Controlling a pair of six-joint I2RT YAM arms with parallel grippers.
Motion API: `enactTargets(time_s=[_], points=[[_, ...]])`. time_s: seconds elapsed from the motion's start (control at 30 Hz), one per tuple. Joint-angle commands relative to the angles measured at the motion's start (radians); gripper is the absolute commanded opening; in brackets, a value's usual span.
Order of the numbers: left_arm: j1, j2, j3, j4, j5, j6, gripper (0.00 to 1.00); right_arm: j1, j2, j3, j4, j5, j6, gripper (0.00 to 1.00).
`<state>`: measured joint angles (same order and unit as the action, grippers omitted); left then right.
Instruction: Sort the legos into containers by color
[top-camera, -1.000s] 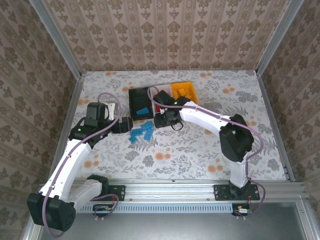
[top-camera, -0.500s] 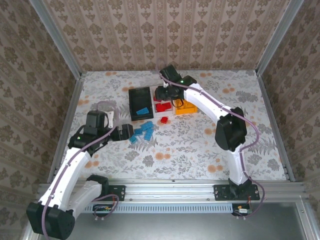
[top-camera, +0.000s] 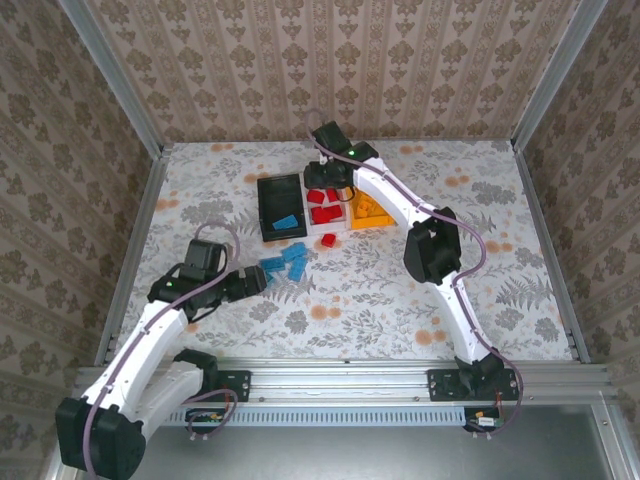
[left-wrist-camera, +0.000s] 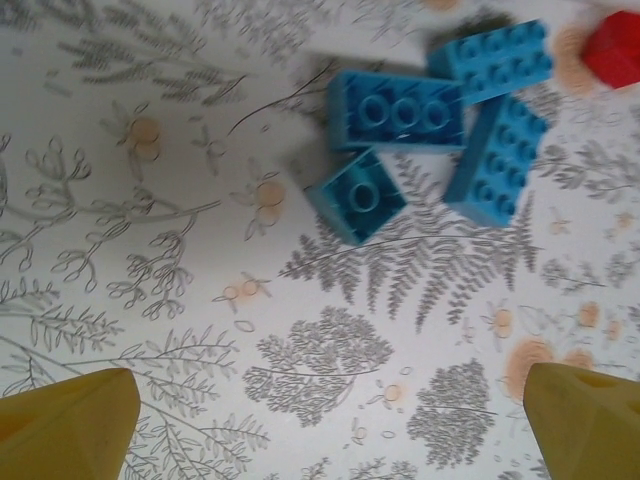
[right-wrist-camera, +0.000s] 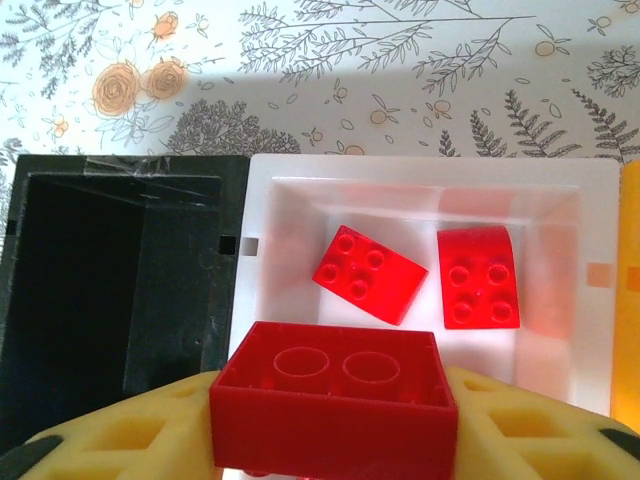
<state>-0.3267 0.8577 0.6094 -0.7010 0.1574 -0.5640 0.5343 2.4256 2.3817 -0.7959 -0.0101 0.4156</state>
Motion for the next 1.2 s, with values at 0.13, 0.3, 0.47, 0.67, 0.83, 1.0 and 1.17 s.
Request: enactTargets(time_s=[0.13, 0.3, 0.47, 0.67, 0.83, 1.0, 1.17], points=[[-0.006, 0.119, -0.048, 0.144, -0.019, -0.060, 0.99, -0.011, 0.001, 0.031, -0.070, -0.042, -0.017, 0.67], [-0.011, 0.242, -0.042, 0.246, -0.006, -0.065, 0.95, -0.010, -0.132, -0.142, -0.015, -0.064, -0.012, 0.68], [-0.016, 0.394, 0.008, 0.305, -0.015, -0.025, 0.88, -0.008, -0.370, -0.495, 0.152, -0.090, 0.036, 0.68], [-0.026, 0.553, 0.077, 0.337, -0.023, 0.021, 0.81, -0.010, -0.619, -0.853, 0.256, -0.095, 0.082, 0.68], [-0.047, 0.653, 0.124, 0.360, -0.024, 0.042, 0.77, -0.010, -0.761, -1.073, 0.335, -0.093, 0.124, 0.68], [-0.070, 0.745, 0.174, 0.360, -0.033, 0.067, 0.75, -0.010, -0.818, -1.176, 0.346, -0.088, 0.138, 0.68], [-0.071, 0.786, 0.217, 0.356, -0.058, 0.102, 0.74, -0.010, -0.833, -1.224, 0.359, -0.094, 0.152, 0.68]])
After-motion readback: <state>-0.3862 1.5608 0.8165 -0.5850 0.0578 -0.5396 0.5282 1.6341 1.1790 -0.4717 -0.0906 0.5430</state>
